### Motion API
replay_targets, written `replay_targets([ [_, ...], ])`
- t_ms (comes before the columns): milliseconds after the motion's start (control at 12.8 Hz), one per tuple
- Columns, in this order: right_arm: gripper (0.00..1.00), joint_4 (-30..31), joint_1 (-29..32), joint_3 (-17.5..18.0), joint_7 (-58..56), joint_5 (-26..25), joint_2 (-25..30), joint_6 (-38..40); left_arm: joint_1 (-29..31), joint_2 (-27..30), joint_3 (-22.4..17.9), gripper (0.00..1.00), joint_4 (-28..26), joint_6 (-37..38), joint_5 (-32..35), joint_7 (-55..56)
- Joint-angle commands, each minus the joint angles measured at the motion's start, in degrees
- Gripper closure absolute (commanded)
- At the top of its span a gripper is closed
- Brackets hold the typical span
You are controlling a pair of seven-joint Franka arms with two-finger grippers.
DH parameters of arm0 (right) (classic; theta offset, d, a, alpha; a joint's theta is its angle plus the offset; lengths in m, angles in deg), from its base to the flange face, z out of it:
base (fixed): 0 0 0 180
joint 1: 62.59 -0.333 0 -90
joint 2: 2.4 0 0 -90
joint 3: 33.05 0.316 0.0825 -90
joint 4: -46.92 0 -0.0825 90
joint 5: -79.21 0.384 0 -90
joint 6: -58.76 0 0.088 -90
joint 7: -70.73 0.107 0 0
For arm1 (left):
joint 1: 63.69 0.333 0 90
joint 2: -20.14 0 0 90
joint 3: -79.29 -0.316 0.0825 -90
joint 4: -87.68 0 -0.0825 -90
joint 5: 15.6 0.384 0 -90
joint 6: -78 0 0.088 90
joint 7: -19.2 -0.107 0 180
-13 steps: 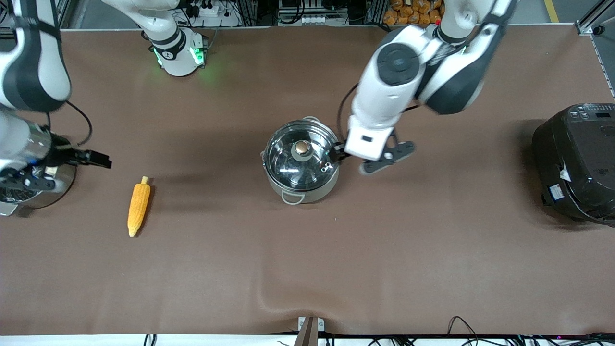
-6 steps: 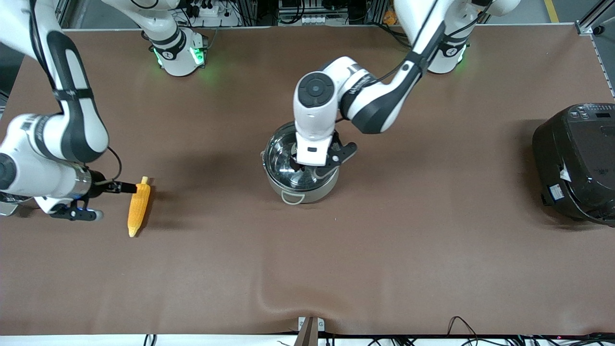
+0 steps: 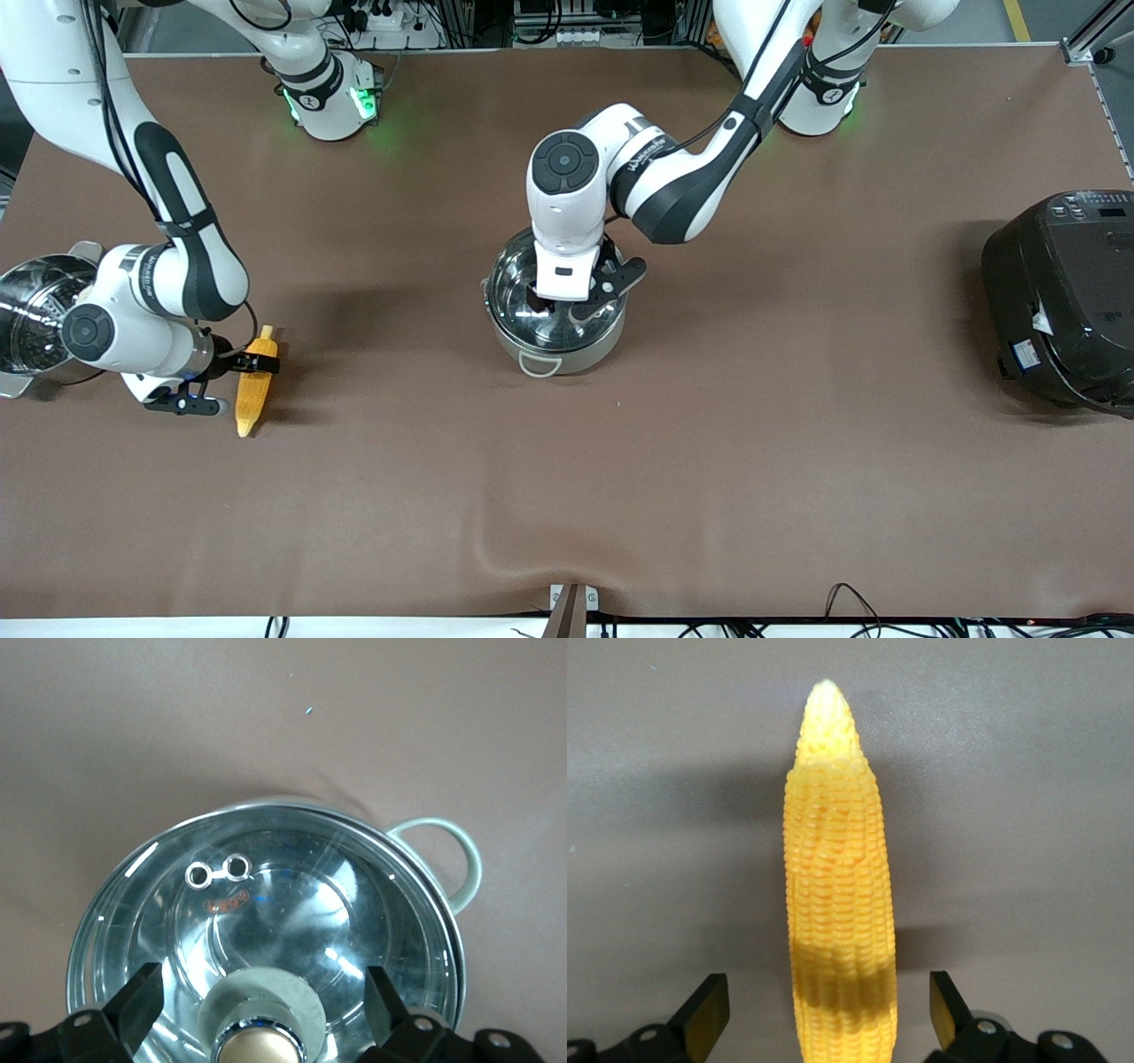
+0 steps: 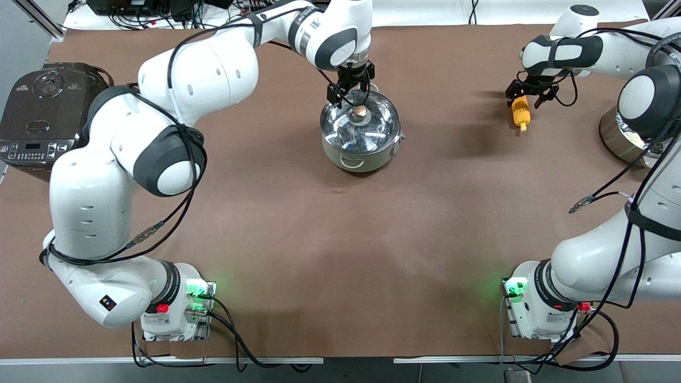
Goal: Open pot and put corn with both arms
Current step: 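Grasp the lid knob with the left gripper while the right gripper grasps the corn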
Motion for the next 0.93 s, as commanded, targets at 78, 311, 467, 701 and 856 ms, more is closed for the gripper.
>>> replay_targets([
  [78, 0.0, -1.0, 1.3, 1.0, -0.4, -1.7, -0.8, -0.1, -1.3, -1.1, -0.7, 0.0, 1.8, 0.3, 1.2, 1.6],
  [311, 0.0, -1.5, 1.3, 1.0, -0.5, -1.7, -2.3, -1.5, -1.8, -1.8, -0.7, 0.0, 1.8, -0.4, 1.2, 1.6],
  [467, 0.0, -2.3, 1.3, 1.0, -0.5, -1.8, -3.3, -1.6, -1.8, -2.2, -0.7, 0.0, 1.8, -0.6, 1.2, 1.6],
  [701, 0.0, -2.8, 1.3, 1.0, -0.6, -1.8, -4.3, -2.2, -1.9, -2.3, -0.7, 0.02, 1.8, -1.4, 1.2, 1.7],
  [856, 0.0, -2.8, 1.3, 1.0, -1.4, -2.1, -5.1, -3.6, -2.3, -2.2, -0.7, 0.06, 1.8, -1.4, 1.2, 1.7],
])
